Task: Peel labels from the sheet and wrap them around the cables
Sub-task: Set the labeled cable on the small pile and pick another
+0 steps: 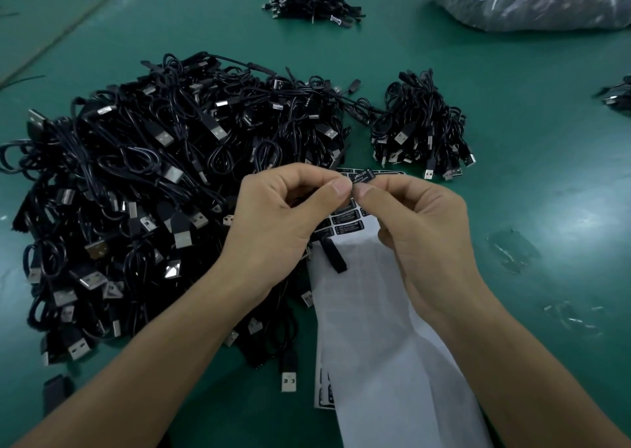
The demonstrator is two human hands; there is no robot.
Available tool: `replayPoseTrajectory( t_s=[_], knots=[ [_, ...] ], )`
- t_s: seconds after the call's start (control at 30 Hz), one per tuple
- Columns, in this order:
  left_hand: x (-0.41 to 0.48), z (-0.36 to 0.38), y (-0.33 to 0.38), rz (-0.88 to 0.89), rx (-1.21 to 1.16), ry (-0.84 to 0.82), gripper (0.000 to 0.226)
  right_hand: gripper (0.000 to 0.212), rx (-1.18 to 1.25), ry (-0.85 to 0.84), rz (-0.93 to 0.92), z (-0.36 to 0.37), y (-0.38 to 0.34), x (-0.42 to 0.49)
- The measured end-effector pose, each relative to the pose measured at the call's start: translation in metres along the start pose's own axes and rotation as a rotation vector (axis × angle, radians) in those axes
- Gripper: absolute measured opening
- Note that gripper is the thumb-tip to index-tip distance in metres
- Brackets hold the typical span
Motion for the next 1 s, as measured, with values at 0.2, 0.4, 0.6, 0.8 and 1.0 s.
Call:
replayPoseTrajectory(
  t_s=[0.2, 0.4, 0.6, 0.8, 1.0],
  knots=[
    [-0.001, 0.0, -0.003, 0.055, 0.126, 0.015, 0.016, 0.027, 0.07, 0.012, 0.027, -0.002, 0.001, 0.003],
    [-0.006, -0.005, -0.007, 0.179, 0.466, 0.086, 0.02, 0.018, 0.264, 0.122, 0.024, -0.009, 0.0, 0.005],
    [-0.013, 0.001, -0.004, 0.344, 0.971, 0.026, 0.014, 0.048, 0.242, 0.078, 0.04, -0.007, 0.001, 0.004],
    [-0.015, 0.005, 0.002, 0.482, 1.163, -0.002, 0.013, 0.048, 0.188, 0.12, 0.049, -0.01, 0.004, 0.006],
    [-0.011, 0.0, 0.004, 0.177, 0.849, 0.026, 0.019, 0.049, 0.206, 0.076, -0.008, -0.01, 0.003, 0.007]
  ],
)
Point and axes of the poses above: each hand's wrist, its own x-axis towards the middle knuckle, its own z-axis out of the palm, y = z × x, the point moved 2 cm from there along x, towards the middle knuckle, and after that the axes turned 8 degrees about -y, right-handed, at the moved point
